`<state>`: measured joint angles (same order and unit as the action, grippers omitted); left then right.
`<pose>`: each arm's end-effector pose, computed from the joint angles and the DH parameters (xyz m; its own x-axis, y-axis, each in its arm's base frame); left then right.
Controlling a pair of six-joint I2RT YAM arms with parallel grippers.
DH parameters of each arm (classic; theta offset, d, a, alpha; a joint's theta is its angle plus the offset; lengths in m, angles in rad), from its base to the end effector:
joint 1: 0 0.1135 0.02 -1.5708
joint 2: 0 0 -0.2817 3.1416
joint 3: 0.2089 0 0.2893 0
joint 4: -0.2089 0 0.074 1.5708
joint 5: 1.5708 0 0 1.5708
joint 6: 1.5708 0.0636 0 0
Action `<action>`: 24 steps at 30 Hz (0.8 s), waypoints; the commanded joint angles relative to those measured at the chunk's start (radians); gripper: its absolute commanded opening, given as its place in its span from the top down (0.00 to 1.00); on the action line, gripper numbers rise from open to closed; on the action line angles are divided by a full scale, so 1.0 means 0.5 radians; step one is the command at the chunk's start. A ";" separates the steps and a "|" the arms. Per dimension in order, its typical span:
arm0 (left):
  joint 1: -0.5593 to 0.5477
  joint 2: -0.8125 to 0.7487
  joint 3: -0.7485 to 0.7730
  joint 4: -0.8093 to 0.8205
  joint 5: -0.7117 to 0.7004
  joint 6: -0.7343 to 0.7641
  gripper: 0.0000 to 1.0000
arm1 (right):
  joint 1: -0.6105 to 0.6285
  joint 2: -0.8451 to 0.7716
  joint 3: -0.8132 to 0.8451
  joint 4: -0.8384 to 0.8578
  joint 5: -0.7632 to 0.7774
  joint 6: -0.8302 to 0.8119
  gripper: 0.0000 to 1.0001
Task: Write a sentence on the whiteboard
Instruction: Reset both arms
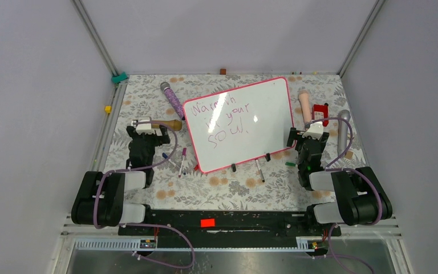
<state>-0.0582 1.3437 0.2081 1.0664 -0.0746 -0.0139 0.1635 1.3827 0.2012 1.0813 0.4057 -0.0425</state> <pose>0.2672 -0.0108 0.1471 -0.0688 -0.0099 -0.9976 -0.0172 0.9998 -0.0087 0.2626 0.0179 0.1379 -0.1087 -0.0575 -0.9924 0.2335 0.9689 -0.0817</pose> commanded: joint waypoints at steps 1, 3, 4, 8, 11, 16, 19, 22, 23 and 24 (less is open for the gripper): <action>0.018 -0.003 0.053 -0.015 -0.069 -0.067 0.01 | -0.009 -0.019 0.047 0.053 0.008 0.024 0.00; 0.017 0.010 0.109 -0.101 0.010 -0.037 0.01 | -0.008 -0.019 0.049 0.055 0.008 0.024 0.00; 0.023 0.000 0.101 -0.095 0.015 -0.039 0.01 | -0.011 -0.019 0.048 0.055 0.008 0.024 0.01; 0.021 0.002 0.101 -0.095 0.021 -0.037 0.01 | -0.008 -0.019 0.047 0.054 0.008 0.024 0.01; 0.022 0.004 0.099 -0.089 0.023 -0.037 0.01 | -0.008 -0.019 0.049 0.054 0.007 0.024 0.01; 0.023 0.006 0.099 -0.085 0.020 -0.037 0.01 | -0.010 -0.019 0.048 0.054 0.007 0.024 0.00; 0.021 0.004 0.099 -0.089 0.023 -0.036 0.01 | -0.007 -0.018 0.049 0.054 0.008 0.024 0.00; 0.021 0.004 0.099 -0.089 0.023 -0.037 0.01 | -0.009 -0.019 0.049 0.053 0.008 0.025 0.00; 0.023 0.005 0.099 -0.090 0.023 -0.037 0.01 | -0.010 -0.019 0.049 0.053 0.007 0.024 0.01; 0.022 0.005 0.099 -0.090 0.023 -0.037 0.01 | -0.008 -0.018 0.049 0.053 0.008 0.024 0.01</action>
<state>-0.0528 1.3441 0.2298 0.9798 -0.0772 -0.0273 0.1635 1.3827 0.2012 1.0813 0.4057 -0.0425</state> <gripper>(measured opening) 0.985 0.993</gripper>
